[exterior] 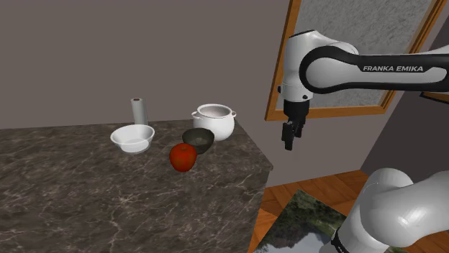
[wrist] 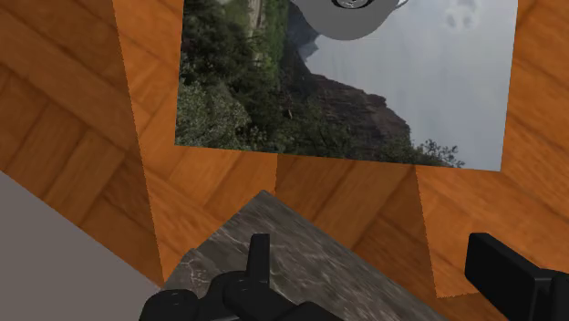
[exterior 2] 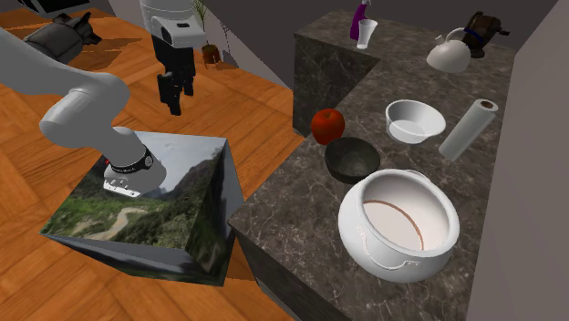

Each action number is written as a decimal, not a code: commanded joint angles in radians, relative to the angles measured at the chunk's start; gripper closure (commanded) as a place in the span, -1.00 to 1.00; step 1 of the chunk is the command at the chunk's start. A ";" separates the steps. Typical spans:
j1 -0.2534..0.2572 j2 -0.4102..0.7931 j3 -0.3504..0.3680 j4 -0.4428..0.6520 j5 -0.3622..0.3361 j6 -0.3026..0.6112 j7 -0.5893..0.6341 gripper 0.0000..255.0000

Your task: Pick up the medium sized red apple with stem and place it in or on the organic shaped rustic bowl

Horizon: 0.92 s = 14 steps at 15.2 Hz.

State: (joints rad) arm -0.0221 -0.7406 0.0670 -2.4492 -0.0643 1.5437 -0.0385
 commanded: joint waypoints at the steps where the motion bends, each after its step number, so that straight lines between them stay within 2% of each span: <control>1: 0.000 0.000 0.000 0.000 0.000 0.000 0.000 -1.00; 7: 0.029 0.135 -0.009 -0.014 0.022 0.257 -0.045 -1.00; 14: 0.065 0.324 -0.013 0.030 0.055 0.529 -0.107 -1.00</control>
State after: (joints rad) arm 0.0366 -0.4569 0.0528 -2.4364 -0.0149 2.0282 -0.1373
